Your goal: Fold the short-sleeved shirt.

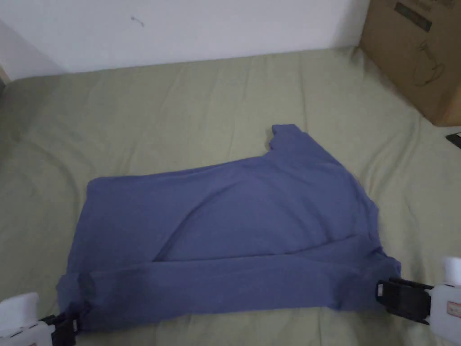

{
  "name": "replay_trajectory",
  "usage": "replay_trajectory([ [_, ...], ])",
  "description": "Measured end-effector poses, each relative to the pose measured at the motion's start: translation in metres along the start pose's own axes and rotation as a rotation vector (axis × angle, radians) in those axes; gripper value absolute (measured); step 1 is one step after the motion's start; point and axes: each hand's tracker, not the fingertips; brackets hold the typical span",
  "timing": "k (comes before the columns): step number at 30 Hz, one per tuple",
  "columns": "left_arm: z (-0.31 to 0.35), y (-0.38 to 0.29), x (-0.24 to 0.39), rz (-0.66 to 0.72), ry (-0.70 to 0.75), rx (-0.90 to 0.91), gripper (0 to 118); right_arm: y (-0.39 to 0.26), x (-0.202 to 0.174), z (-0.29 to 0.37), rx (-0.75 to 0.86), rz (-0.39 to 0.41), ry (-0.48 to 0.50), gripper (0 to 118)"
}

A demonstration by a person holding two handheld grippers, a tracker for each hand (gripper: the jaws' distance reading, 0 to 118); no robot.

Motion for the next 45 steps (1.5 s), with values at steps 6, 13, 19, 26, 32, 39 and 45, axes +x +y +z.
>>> replay_trajectory([
  [6,0.009,0.007,0.002,-0.02,-0.004,-0.003,4,-0.006,-0.025,-0.043,-0.085,0.12,-0.104,67],
  [13,0.019,0.01,-0.009,-0.048,-0.007,-0.007,4,-0.002,-0.015,-0.017,-0.063,0.083,0.002,9],
  [19,0.053,-0.009,-0.03,-0.012,-0.059,0.035,4,-0.007,-0.002,0.03,-0.021,0.024,0.069,9],
  [26,0.067,-0.084,-0.03,0.03,-0.014,-0.045,4,-0.064,0.028,0.047,-0.14,0.057,0.004,9],
  [32,0.048,-0.101,-0.033,0.045,0.025,-0.037,15,-0.071,0.023,0.037,-0.156,0.064,0.003,77],
  [39,0.092,-0.069,-0.03,0.093,0.107,0.087,99,-0.041,0.012,0.067,-0.041,0.154,-0.059,90],
  [45,0.11,-0.013,-0.017,0.108,0.073,0.176,71,-0.006,-0.004,0.081,0.048,0.191,-0.028,25],
])
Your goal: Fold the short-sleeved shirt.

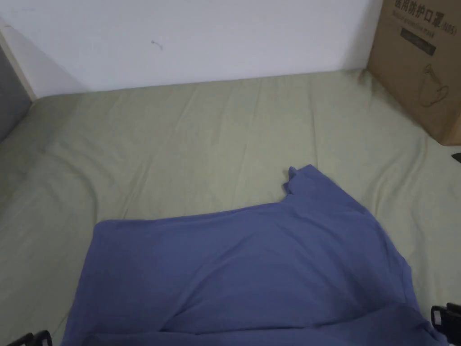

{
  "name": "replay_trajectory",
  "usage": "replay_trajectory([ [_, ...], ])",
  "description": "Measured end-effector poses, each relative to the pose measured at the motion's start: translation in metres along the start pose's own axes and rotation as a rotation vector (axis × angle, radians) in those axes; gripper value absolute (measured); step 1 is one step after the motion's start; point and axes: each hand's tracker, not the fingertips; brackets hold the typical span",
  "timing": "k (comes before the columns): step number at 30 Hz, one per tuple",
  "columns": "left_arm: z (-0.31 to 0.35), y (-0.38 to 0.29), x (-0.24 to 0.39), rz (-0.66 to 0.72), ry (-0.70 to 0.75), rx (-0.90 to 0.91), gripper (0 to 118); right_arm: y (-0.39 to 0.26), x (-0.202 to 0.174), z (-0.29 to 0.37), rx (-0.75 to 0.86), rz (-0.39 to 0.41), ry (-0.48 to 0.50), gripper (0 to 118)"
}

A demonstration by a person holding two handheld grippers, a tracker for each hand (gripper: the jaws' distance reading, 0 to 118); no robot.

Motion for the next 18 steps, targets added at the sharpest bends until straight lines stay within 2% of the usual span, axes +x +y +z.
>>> replay_trajectory([
  [1,-0.006,0.006,0.006,0.005,0.007,0.004,47,0.006,-0.003,-0.001,0.039,0.008,-0.002,12],
  [2,-0.017,0.013,0.011,0.012,0.014,0.003,14,0.011,-0.006,-0.001,0.087,0.004,-0.007,0],
  [3,-0.026,0.018,0.017,0.0,0.003,0.008,3,0.019,-0.008,-0.003,0.096,-0.003,0.016,0],
  [5,-0.039,0.031,0.031,-0.009,-0.006,0.011,0,0.039,-0.01,-0.015,0.096,-0.043,0.072,0],
  [7,-0.052,0.04,0.04,-0.029,-0.013,0.032,0,0.061,-0.01,-0.034,0.088,-0.05,0.096,0],
  [8,-0.06,0.047,0.046,-0.04,-0.024,0.013,0,0.076,-0.012,-0.045,0.083,-0.041,0.093,0],
  [11,-0.075,0.059,0.057,-0.067,-0.047,0.006,0,0.121,-0.017,-0.086,0.044,0.049,0.087,0],
  [12,-0.08,0.062,0.06,-0.073,-0.046,0.005,0,0.137,-0.018,-0.102,0.019,0.056,0.107,6],
  [13,-0.084,0.065,0.062,-0.08,-0.047,-0.002,0,0.152,-0.02,-0.119,-0.028,0.061,0.112,27],
  [14,-0.082,0.064,0.064,-0.078,-0.046,-0.003,0,0.166,-0.02,-0.136,-0.072,0.059,0.122,55],
  [15,-0.085,0.064,0.065,-0.074,-0.042,-0.003,0,0.177,-0.02,-0.151,-0.082,0.045,0.139,62],
  [17,-0.09,0.064,0.066,-0.076,-0.024,-0.012,0,0.201,-0.021,-0.187,-0.096,0.036,0.128,60],
  [18,-0.092,0.062,0.063,-0.081,-0.012,-0.021,0,0.21,-0.02,-0.204,-0.119,0.026,0.087,61],
])
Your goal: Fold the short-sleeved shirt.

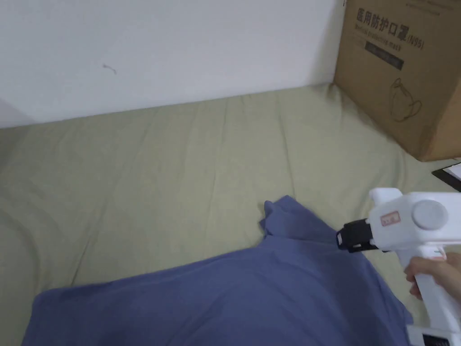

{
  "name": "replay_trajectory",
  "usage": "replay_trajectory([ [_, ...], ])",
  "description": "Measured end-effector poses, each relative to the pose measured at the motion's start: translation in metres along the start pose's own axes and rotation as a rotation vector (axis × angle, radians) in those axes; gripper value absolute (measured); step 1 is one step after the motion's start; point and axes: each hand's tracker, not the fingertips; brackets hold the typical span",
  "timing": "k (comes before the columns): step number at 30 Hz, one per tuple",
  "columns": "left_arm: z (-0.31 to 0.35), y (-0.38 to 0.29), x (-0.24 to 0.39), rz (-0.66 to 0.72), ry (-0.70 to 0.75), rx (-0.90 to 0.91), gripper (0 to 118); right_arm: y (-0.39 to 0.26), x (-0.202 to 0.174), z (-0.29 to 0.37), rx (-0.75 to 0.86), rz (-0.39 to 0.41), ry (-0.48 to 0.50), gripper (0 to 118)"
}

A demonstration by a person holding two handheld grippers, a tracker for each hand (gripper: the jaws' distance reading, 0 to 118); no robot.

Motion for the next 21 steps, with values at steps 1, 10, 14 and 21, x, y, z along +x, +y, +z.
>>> replay_trajectory([
  [1,-0.002,0.0,0.0,-0.004,0.013,-0.02,0,0.009,0.003,-0.015,-0.025,-0.001,-0.035,61],
  [10,-0.024,-0.006,-0.012,0.01,0.036,-0.091,0,0.016,-0.012,-0.066,-0.145,0.111,-0.078,39],
  [14,-0.044,0.013,-0.017,0.026,0.016,-0.113,29,0.017,-0.008,-0.065,-0.145,0.15,-0.097,2],
  [21,-0.112,0.084,-0.015,-0.049,0.05,-0.121,106,0.015,-0.011,-0.071,-0.138,0.163,-0.117,2],
])
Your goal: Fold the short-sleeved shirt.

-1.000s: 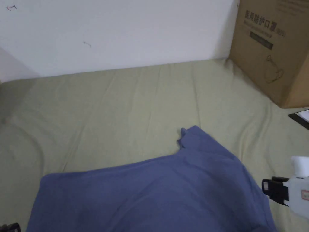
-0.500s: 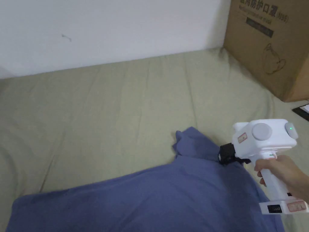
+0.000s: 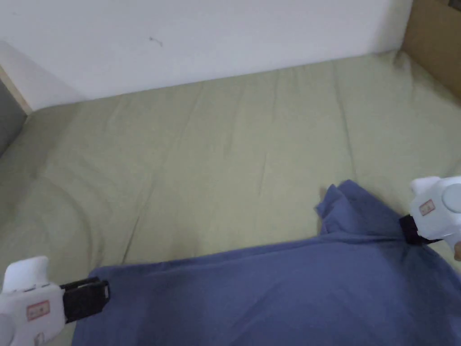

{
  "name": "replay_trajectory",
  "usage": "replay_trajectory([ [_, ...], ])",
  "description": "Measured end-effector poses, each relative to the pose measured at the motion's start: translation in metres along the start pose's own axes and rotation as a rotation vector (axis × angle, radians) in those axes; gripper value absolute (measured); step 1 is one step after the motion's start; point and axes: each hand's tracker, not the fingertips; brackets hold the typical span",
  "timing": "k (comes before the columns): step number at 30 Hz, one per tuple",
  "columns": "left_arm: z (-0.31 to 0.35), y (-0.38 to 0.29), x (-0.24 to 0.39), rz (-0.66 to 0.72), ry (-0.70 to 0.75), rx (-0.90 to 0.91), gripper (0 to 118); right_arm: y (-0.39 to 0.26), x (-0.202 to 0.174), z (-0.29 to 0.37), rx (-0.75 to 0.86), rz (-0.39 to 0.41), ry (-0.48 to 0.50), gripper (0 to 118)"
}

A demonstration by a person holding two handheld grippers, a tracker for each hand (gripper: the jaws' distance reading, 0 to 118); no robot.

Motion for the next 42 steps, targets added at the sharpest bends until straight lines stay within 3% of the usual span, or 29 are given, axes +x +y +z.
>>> replay_trajectory([
  [4,-0.063,0.038,0.0,0.029,-0.006,-0.102,106,-0.001,0.003,-0.001,0.003,-0.026,0.013,2],
  [5,-0.076,0.041,0.001,0.03,0.027,-0.119,102,-0.001,0.005,-0.002,0.004,-0.032,0.018,2],
  [7,-0.098,0.041,0.007,-0.029,0.061,-0.157,83,-0.001,0.006,-0.002,0.006,-0.05,0.029,2],
  [9,-0.118,0.033,0.009,-0.051,0.027,-0.233,80,0.0,0.007,-0.005,0.005,-0.06,0.034,2],
  [11,-0.101,0.031,0.015,-0.036,0.065,-0.155,80,0.0,0.007,-0.004,0.004,-0.063,0.034,2],
  [13,-0.093,0.03,0.018,-0.06,0.048,-0.128,60,0.002,0.005,0.001,0.007,-0.059,0.03,2],
  [16,-0.09,0.038,0.015,-0.073,0.046,-0.134,2,0.001,0.008,0.018,0.074,-0.081,0.05,2],
  [18,-0.08,0.042,0.015,-0.078,0.047,-0.122,2,-0.001,0.015,0.035,0.097,-0.142,0.083,1],
  [23,-0.015,0.048,0.0,-0.04,-0.06,-0.024,2,-0.014,0.023,0.095,0.177,-0.089,0.108,1],
  [32,0.134,-0.007,-0.015,-0.095,-0.064,0.134,2,-0.093,0.018,0.206,0.298,-0.013,0.135,1],
  [36,0.166,-0.065,-0.033,-0.084,-0.084,0.125,2,-0.166,0.023,0.231,0.267,0.007,0.14,1],
  [42,0.152,-0.162,-0.065,-0.024,-0.085,0.016,2,-0.281,0.017,0.205,0.074,-0.062,0.147,1],
])
